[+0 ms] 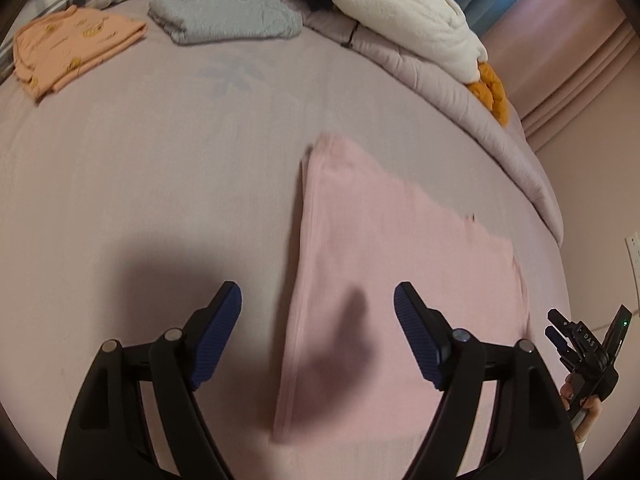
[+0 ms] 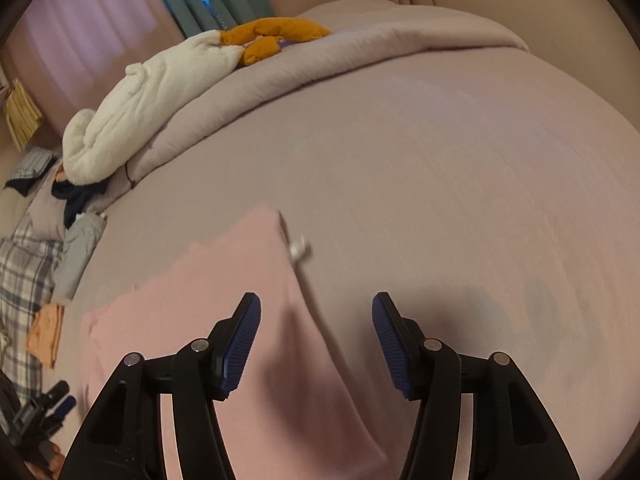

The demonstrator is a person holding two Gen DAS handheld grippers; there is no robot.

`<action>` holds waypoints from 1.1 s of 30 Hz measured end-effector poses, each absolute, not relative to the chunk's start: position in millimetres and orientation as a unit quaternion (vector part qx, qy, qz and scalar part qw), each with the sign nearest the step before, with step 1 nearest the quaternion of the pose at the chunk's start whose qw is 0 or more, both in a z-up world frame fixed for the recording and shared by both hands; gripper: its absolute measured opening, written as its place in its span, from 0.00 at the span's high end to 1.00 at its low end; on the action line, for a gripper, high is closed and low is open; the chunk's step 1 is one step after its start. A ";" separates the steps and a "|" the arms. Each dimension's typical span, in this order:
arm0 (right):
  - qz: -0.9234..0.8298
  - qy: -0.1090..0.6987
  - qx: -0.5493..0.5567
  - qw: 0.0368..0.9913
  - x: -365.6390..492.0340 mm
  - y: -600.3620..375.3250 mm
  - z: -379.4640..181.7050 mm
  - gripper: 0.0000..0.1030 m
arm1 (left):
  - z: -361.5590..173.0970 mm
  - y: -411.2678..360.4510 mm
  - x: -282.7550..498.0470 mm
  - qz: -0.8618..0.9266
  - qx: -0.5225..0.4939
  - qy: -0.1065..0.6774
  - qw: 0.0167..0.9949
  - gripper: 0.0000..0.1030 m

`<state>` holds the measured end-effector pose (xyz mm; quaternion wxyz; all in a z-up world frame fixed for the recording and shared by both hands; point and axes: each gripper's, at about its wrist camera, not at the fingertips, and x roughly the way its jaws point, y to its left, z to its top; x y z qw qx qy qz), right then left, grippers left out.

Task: Fold small clothes
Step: 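Open both grippers to release the folded shirt and pull back, then grasp the shirt edge with the right gripper and fold it over the body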

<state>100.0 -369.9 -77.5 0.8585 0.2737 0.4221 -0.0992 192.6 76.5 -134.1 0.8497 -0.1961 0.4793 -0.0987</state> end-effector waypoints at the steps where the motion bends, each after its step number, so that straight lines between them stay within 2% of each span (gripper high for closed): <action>1: -0.100 0.424 0.276 0.857 94.2 -369.2 -78.7 0.44 | -136.4 75.1 188.3 -0.100 -0.194 0.483 0.848 0.23; 9: -0.107 0.444 0.306 0.836 50.8 -363.2 -102.2 0.43 | -161.3 72.2 163.0 -0.107 -0.219 0.508 0.826 0.23; 13: -0.090 0.450 0.322 0.828 43.8 -355.2 -110.7 0.39 | -164.0 57.8 155.5 -0.117 -0.204 0.502 0.832 0.23; 23: -0.048 0.438 0.340 0.831 82.5 -339.9 -120.1 0.36 | -170.7 42.9 171.0 -0.153 -0.234 0.500 0.820 0.24; 24: -0.048 0.433 0.340 0.833 87.0 -339.0 -121.1 0.36 | -171.3 42.7 173.5 -0.157 -0.241 0.501 0.816 0.27; 26: -0.047 0.425 0.339 0.838 90.2 -336.9 -122.3 0.36 | -172.4 40.9 176.2 -0.152 -0.242 0.504 0.815 0.51; 28: -0.040 0.419 0.337 0.842 91.8 -335.0 -123.0 0.39 | -174.3 41.0 179.2 -0.143 -0.243 0.508 0.814 0.61; 29: -0.037 0.417 0.333 0.845 93.4 -334.4 -123.0 0.46 | -174.5 42.2 179.0 -0.140 -0.247 0.507 0.814 0.67; 30: -0.037 0.415 0.328 0.848 97.4 -333.5 -122.9 0.68 | -174.6 44.2 177.2 -0.142 -0.255 0.507 0.811 0.71; 31: -0.036 0.417 0.329 0.846 96.9 -335.3 -125.1 0.78 | -175.0 45.9 176.2 -0.149 -0.266 0.507 0.806 0.79; 33: -0.036 0.421 0.340 0.840 97.2 -336.5 -125.3 0.82 | -172.0 47.5 171.5 -0.154 -0.273 0.505 0.804 0.87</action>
